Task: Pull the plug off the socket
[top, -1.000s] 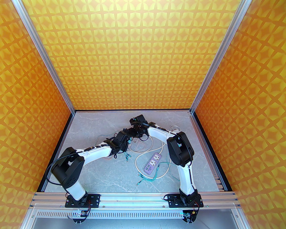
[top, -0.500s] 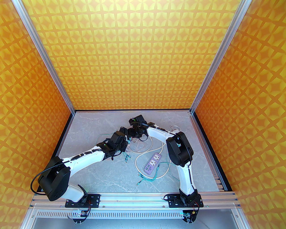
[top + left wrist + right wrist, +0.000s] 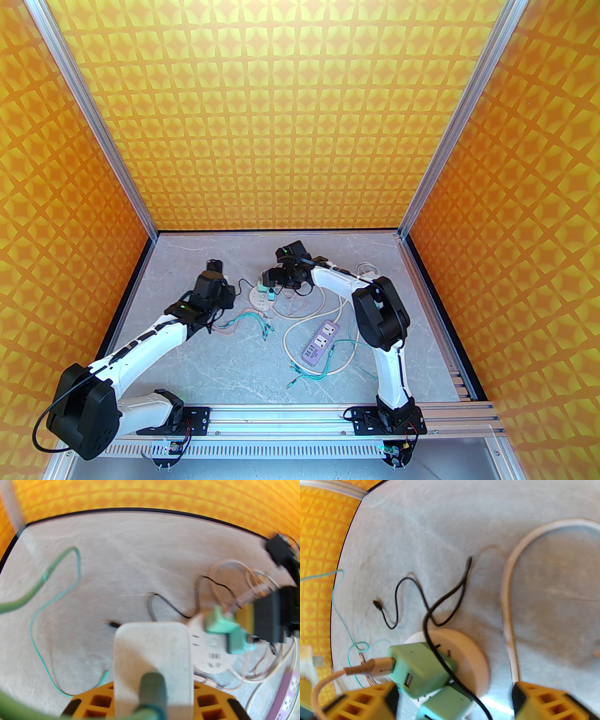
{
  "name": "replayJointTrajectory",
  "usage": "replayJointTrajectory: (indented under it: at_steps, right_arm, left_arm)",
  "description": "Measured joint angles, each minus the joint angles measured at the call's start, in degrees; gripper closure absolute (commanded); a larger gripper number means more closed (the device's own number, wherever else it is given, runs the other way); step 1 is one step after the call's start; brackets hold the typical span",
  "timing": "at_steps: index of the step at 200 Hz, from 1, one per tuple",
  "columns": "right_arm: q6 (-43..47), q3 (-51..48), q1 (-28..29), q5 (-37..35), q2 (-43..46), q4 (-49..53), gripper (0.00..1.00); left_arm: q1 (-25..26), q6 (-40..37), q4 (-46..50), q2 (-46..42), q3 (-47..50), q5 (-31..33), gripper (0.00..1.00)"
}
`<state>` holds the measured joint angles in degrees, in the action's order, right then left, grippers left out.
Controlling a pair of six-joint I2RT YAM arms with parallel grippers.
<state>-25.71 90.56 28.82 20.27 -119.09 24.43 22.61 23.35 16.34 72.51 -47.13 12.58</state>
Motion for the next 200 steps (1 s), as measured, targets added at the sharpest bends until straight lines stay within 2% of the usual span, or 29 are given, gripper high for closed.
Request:
replayJointTrajectory:
  at_steps: [35, 70, 126, 139, 151, 157, 168, 180, 200]
  right_arm:
    - [-0.63, -0.02, -1.22, -0.37, 5.9, -0.92, 0.01]
    - [-1.95, -1.42, -1.14, -0.28, 13.16, -3.93, 0.02]
    - [-2.16, -7.28, -1.16, -0.68, 20.31, -5.35, 0.02]
    - [-2.16, -8.31, -1.14, -0.92, 20.87, -5.33, 0.02]
    - [-2.14, -8.94, -1.16, -1.09, 21.31, -5.25, 0.02]
    - [-2.12, -9.18, -1.16, -1.27, 21.59, -5.18, 0.02]
    - [-2.12, -9.31, -1.16, -1.46, 21.97, -5.11, 0.01]
    - [-2.12, -9.31, -1.16, -1.6, 22.36, -5.18, 0.02]
    - [-2.14, -9.31, -1.16, -1.68, 22.58, -5.6, 0.02]
  left_arm:
    - [-7.69, 3.1, 3.1, 3.1, -0.68, -0.61, 1.0]
    - [-14.29, 5.14, 7.41, 13.97, -7.48, -2.21, 1.0]
    - [-18.25, 6.88, 10.29, 27.74, -15.76, -5.33, 0.96]
    - [-18.75, 7.15, 10.99, 29.57, -18.75, -6.49, 0.88]
    - [-19.17, 7.32, 11.3, 31.54, -20.63, -7.17, 0.73]
    - [-19.3, 7.37, 11.56, 31.82, -21.33, -7.58, 0.69]
    - [-19.39, 7.3, 12.0, 32.28, -21.92, -8.31, 0.52]
    - [-19.47, 7.48, 13.07, 32.35, -22.38, -8.96, 0.46]
    - [-19.47, 7.65, 15.1, 32.22, -22.64, -9.51, 0.21]
